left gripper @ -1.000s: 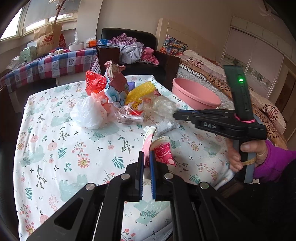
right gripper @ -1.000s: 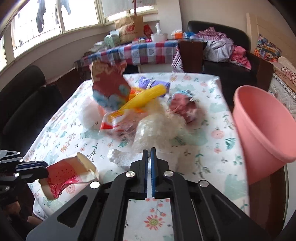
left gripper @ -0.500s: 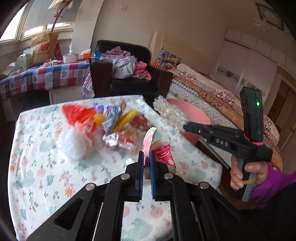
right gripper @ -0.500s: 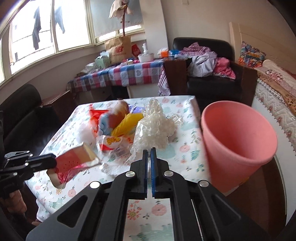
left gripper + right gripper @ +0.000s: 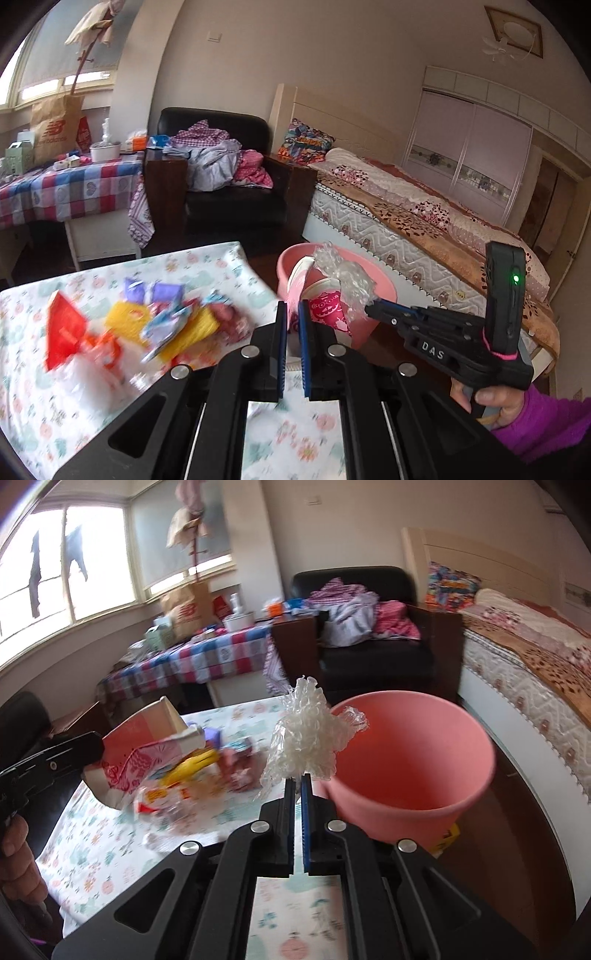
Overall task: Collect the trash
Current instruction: 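Carry the cup and plastic wrap over the pink bucket and open both tools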
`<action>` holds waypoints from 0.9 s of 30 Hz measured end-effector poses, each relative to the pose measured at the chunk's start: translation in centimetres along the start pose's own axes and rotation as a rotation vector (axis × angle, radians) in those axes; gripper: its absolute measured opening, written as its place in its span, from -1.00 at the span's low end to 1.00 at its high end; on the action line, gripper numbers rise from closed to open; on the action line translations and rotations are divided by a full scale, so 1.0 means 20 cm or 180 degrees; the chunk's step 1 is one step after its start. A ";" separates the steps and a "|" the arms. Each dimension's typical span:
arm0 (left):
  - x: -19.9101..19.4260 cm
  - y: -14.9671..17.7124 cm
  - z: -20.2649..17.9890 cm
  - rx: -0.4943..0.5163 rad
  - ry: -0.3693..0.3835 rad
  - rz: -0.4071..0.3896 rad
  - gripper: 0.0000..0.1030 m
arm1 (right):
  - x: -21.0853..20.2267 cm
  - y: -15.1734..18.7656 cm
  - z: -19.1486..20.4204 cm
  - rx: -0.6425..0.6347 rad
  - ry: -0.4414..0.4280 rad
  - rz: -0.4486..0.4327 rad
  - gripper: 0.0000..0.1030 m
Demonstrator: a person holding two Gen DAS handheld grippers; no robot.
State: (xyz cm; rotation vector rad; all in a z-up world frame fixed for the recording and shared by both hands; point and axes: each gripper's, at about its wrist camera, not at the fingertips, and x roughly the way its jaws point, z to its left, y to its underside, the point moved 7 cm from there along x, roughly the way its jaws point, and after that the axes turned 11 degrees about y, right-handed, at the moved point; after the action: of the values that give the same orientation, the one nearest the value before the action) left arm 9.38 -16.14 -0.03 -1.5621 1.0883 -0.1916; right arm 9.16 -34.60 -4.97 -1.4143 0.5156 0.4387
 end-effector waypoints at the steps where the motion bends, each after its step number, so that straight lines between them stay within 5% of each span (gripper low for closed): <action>1: 0.05 -0.02 -0.01 -0.0012 0.0013 0.0023 -0.89 | 0.01 -0.01 -0.04 0.0024 0.0043 -0.0001 -0.94; 16: 0.73 -0.06 -0.10 -0.0002 0.0121 0.0405 -0.89 | 0.21 0.00 -0.32 0.0246 0.0314 0.0170 -0.94; 27: 0.93 0.00 -0.06 -0.0148 0.0073 0.0539 -0.89 | 0.32 0.03 -0.37 0.0270 0.0355 0.0261 -0.94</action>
State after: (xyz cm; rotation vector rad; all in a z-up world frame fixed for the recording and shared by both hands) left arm 18.92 -30.25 -7.68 -1.5032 1.2442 -0.0700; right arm 13.48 -41.92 -9.66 -1.3445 0.6769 0.4005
